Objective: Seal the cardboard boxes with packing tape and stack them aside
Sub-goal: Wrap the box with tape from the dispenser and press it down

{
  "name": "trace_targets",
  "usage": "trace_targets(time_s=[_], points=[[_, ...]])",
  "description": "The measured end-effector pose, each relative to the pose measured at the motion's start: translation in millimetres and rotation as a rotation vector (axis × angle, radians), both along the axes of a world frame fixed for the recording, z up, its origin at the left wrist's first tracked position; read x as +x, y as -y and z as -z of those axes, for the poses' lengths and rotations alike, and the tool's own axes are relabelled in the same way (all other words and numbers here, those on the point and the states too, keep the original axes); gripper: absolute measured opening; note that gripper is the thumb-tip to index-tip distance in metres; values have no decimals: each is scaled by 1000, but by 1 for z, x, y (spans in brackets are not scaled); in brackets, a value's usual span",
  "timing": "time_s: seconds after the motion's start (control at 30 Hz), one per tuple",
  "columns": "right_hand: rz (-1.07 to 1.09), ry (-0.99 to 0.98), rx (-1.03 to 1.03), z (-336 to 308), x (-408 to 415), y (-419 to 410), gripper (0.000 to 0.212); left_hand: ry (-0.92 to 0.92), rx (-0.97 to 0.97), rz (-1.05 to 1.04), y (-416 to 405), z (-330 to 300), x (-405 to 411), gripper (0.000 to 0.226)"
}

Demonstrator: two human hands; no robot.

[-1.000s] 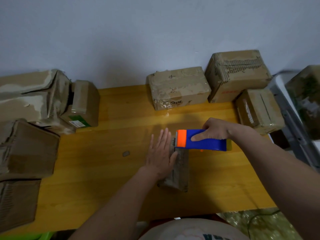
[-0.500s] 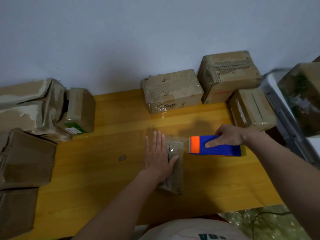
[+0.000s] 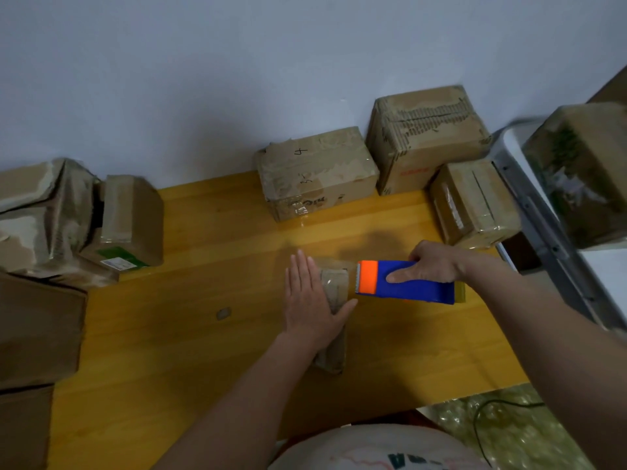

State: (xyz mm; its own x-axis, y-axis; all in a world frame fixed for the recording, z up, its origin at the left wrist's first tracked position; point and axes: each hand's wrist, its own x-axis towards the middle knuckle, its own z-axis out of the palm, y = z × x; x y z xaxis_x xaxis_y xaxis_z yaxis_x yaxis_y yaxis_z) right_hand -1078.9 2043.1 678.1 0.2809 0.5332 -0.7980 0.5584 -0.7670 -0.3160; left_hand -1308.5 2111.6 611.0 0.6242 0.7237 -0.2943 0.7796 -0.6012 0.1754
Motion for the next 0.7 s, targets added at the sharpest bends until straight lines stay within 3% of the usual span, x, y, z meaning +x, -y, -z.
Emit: trace_targets(time_s=[0.33, 0.7], points=[[-33, -121, -5, -18, 6, 13, 32, 90, -84, -137, 8, -4, 8, 99], [-49, -113, 39, -26, 4, 14, 31, -15, -146, -323, -3, -11, 43, 98]])
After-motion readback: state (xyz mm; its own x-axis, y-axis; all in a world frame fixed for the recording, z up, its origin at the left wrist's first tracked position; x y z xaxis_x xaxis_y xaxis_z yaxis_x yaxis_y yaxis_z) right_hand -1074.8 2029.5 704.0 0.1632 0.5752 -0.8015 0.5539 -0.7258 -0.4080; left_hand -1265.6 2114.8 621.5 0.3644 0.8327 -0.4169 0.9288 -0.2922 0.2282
